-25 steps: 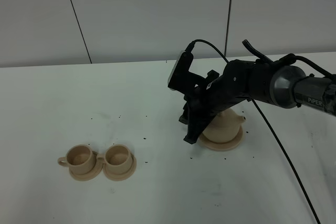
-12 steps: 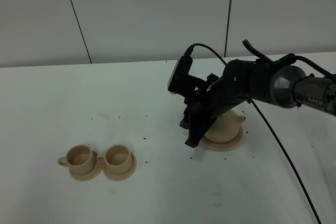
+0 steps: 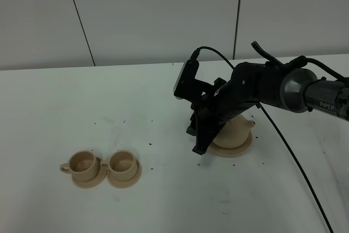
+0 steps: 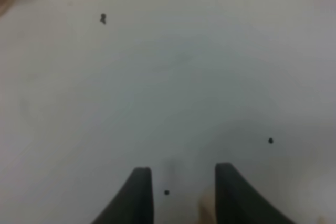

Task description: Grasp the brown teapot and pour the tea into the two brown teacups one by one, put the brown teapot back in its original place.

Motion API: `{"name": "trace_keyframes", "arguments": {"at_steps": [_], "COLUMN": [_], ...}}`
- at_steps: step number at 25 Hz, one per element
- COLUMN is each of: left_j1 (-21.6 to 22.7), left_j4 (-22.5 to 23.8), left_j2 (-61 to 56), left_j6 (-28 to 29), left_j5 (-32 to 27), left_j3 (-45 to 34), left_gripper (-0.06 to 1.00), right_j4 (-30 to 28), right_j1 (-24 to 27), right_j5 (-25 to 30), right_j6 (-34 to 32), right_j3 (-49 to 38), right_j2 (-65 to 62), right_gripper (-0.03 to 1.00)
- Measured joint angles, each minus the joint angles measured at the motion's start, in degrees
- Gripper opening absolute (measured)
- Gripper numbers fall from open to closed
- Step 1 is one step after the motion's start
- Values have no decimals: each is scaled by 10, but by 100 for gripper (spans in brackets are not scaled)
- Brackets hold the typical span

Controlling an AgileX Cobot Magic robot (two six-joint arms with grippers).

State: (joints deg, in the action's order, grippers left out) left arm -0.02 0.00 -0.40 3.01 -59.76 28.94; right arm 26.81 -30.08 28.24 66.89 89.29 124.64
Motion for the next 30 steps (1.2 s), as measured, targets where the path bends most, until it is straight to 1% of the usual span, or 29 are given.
{"name": "trace_keyframes", "arguments": {"at_steps": [4,18,23,30], "left_j1": [0,0,0,0], "left_j4": [0,0,0,0], "left_j2": [0,0,0,0], "left_j6": [0,0,0,0], "left_j5": [0,0,0,0], "left_j3": [0,0,0,0], "left_gripper": [25,25,25,25], "right_j4": [0,0,0,0], "right_j1": [0,0,0,0], "right_j5": [-27,-37,-31,-4], "right_j6": [10,23,22,22], "right_j3": [0,0,0,0], "right_j2": [0,21,21,21], "right_gripper": [28,28,28,28]}}
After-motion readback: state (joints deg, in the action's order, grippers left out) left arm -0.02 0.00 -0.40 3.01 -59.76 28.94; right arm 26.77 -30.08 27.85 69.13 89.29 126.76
